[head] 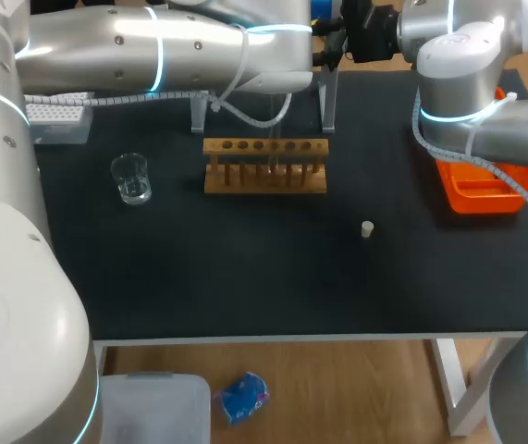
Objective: Invert the test tube, pick up the pipette, mount the tip to pipette, aspirate from beaker and dispense into the tube, eject the tip, return the pipette, and cap with the stopper.
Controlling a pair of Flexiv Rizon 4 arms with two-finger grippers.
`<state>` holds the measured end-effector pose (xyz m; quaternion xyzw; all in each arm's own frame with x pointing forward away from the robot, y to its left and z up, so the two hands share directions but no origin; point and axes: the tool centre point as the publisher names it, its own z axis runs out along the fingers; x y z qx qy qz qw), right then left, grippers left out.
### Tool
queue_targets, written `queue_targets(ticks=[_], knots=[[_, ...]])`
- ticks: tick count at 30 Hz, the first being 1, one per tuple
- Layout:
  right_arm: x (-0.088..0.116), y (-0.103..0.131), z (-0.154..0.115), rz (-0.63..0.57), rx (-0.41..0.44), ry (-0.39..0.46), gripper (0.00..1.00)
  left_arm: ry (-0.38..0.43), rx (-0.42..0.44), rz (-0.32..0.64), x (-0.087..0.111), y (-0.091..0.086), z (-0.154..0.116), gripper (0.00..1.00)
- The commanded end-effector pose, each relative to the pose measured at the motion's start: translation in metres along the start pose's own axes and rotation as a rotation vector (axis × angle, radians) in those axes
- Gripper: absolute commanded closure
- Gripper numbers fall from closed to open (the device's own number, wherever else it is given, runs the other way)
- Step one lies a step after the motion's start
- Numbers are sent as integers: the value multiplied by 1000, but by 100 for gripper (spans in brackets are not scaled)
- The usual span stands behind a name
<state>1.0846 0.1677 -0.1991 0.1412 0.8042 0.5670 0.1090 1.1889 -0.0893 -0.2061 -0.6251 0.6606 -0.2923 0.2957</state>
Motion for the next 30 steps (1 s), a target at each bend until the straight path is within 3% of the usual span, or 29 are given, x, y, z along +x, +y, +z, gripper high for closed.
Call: queue_targets(ticks=[1,21,22,24,25,27,29,30], knots=[[0,0,0,0,0,0,0,2,-13,1,0,-1,6,100],[0,0,0,0,0,0,0,2,-34,-21,0,5,9,98],[0,0,0,0,0,0,0,2,-34,-22,0,5,9,88],[0,0,0,0,0,0,0,1,-33,-23,0,6,8,58],[0,0,0,0,0,0,0,0,-33,-23,0,6,7,53],[0,0,0,0,0,0,0,-1,-32,-25,-1,6,6,51],[0,0,0,0,0,0,0,0,-32,-29,-1,7,4,13],[0,0,0,0,0,0,0,1,-31,-30,-1,8,4,7]])
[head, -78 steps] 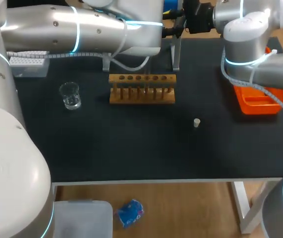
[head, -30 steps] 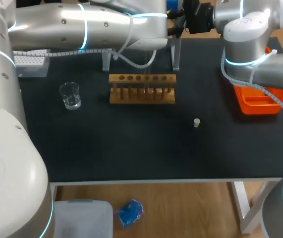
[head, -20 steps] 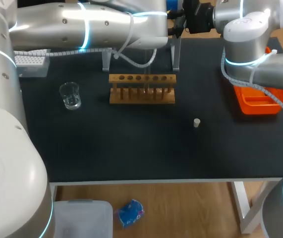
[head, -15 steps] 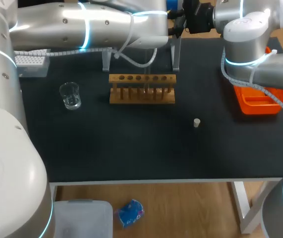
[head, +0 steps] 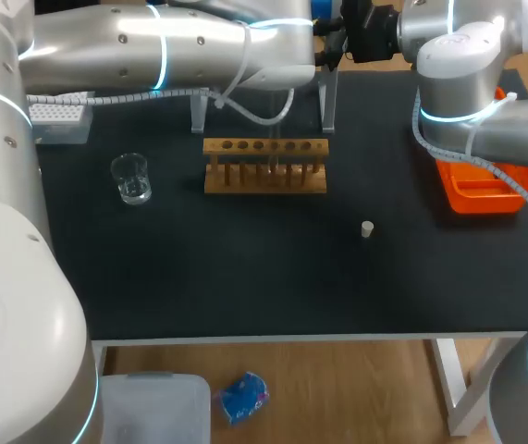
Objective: Invert the test tube, pick up the pipette, mount the tip to pipette, aspirate from beaker and dispense into the tube, eject the tip, return the pipette, and cap with the stopper.
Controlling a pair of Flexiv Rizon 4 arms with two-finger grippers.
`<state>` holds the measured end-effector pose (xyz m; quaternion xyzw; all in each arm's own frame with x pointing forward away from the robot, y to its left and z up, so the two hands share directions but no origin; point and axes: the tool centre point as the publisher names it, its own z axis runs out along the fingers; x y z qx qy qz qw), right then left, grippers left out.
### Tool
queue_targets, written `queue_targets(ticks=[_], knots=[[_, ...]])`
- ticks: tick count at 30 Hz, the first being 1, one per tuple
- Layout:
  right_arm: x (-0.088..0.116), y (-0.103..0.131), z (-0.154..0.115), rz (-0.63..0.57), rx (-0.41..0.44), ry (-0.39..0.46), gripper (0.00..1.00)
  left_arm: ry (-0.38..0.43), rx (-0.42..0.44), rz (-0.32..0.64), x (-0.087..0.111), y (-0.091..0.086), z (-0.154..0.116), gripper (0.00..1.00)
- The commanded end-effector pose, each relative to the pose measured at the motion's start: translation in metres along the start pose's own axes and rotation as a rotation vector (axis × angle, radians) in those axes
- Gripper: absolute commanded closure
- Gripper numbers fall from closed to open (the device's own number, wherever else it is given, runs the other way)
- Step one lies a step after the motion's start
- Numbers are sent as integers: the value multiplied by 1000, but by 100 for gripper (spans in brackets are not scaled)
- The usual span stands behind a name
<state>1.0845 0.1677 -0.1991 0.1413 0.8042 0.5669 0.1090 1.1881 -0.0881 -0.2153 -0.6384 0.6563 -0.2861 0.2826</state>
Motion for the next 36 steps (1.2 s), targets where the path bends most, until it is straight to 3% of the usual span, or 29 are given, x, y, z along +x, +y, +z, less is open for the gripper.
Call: queue_targets(ticks=[1,6,10,25,29,33,36], knots=[[0,0,0,0,0,0,0,2,0,-4,1,1,-3,8],[0,0,0,0,0,0,0,6,7,-11,3,2,-9,11],[0,0,0,0,0,0,0,14,16,-10,5,6,-18,0],[0,0,0,0,0,0,0,109,48,-16,11,34,-72,0],[0,0,0,0,0,0,0,172,64,45,9,41,-88,0],[0,0,0,0,0,0,0,350,79,161,12,48,-104,0],[5,5,-9,-20,-6,20,0,436,76,249,11,53,-115,0]])
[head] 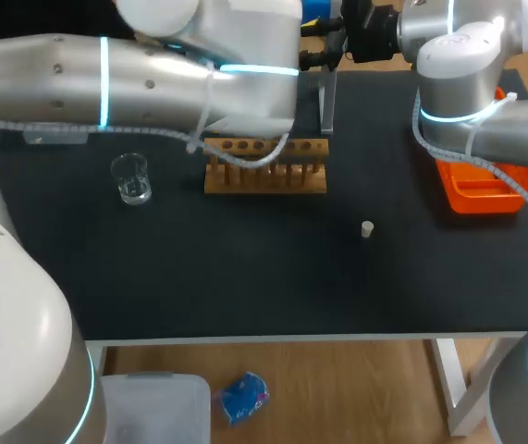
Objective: Invert the test tube, pick up the pipette, mount the tip to pipette, aspirate from beaker and dispense into the tube, eject the tip, return the pipette, and cap with the stopper.
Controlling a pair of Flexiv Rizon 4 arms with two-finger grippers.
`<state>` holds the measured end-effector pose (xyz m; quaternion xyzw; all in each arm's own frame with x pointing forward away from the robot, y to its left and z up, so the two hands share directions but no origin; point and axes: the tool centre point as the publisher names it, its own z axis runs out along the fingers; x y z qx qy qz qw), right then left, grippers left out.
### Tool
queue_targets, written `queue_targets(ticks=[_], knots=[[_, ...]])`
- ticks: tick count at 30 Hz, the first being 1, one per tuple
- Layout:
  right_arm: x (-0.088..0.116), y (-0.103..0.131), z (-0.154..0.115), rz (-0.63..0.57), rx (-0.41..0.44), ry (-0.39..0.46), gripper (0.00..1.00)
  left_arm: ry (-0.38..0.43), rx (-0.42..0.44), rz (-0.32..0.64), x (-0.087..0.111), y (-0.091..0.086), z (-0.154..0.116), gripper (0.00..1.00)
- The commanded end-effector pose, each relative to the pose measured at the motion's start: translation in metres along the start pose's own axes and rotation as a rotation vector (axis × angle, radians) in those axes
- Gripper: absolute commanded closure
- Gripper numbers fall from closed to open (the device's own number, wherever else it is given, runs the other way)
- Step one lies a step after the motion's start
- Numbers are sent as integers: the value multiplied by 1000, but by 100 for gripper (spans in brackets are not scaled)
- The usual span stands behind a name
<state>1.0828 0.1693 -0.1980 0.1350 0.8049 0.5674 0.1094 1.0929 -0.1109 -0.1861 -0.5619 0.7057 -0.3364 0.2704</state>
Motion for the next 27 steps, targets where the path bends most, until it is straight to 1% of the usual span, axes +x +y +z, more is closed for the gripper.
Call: queue_targets(ticks=[1,3,4,6,9,11,13,14,27], knots=[[4,5,-13,-14,-6,22,0,341,32,125,-8,12,-33,0],[8,7,-20,-27,-8,43,0,409,35,211,-6,14,-39,0],[10,8,-24,-38,-1,51,0,484,49,239,-3,15,-44,0],[17,8,-32,-52,4,66,0,560,49,334,5,16,-52,0],[22,5,-44,-56,7,110,0,700,43,434,14,21,-62,0],[28,2,-52,-64,9,134,0,815,32,490,21,26,-70,0],[35,0,-60,-76,5,165,0,864,8,562,26,32,-75,0],[35,0,-60,-76,5,165,0,874,-9,592,27,35,-77,0],[35,0,-60,-76,5,165,0,874,-9,592,27,35,-77,0]])
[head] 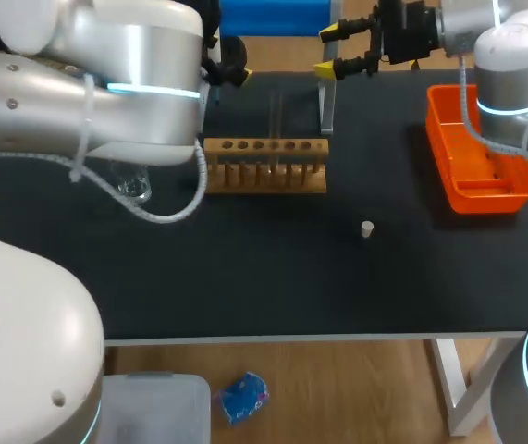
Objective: Invert the test tube, pick up the pipette, mount the tip to pipette, aspirate from beaker and dispense into the tube, eject the tip, return the pipette, and cap with the stopper.
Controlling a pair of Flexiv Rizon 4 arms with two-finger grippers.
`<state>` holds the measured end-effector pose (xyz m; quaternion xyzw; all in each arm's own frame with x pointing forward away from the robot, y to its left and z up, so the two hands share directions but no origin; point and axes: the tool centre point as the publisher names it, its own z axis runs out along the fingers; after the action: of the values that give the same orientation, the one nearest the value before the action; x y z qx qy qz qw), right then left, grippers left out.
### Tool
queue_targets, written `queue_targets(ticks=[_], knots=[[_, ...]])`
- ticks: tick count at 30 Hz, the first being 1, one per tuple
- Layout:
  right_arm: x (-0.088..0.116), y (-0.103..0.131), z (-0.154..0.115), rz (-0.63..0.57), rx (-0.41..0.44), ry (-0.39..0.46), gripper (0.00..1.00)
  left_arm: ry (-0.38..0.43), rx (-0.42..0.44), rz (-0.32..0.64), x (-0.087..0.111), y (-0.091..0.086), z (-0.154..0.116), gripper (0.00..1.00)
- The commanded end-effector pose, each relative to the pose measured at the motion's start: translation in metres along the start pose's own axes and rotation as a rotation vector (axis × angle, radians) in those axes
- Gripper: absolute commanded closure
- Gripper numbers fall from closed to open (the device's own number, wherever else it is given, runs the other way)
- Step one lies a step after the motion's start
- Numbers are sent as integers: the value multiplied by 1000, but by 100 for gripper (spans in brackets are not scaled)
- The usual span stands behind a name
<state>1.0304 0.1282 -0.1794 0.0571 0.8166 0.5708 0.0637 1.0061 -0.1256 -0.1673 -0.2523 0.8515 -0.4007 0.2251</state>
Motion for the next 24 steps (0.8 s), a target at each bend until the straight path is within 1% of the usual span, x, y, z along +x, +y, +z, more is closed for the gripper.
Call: queue_targets(ticks=[1,4,6,9,11,13,14,18,24], knots=[[0,0,0,0,2,0,0,453,1,20,-5,2,-4,0],[0,0,0,0,2,0,0,453,1,20,-5,2,-4,0],[0,0,0,0,2,0,0,473,-17,18,-4,4,-6,0],[6,-6,-7,12,4,-4,0,493,-15,15,-2,8,-8,0],[11,-10,-14,18,-5,-13,0,492,-40,35,0,11,-6,0],[15,-16,-20,20,-9,-19,0,516,-31,62,5,14,0,0],[17,-18,-23,23,-2,-29,0,516,-46,59,7,16,4,0],[30,-24,-37,36,-3,-60,0,561,-54,57,15,25,19,0],[52,-35,-55,41,4,-83,0,608,-65,94,22,26,37,0]])
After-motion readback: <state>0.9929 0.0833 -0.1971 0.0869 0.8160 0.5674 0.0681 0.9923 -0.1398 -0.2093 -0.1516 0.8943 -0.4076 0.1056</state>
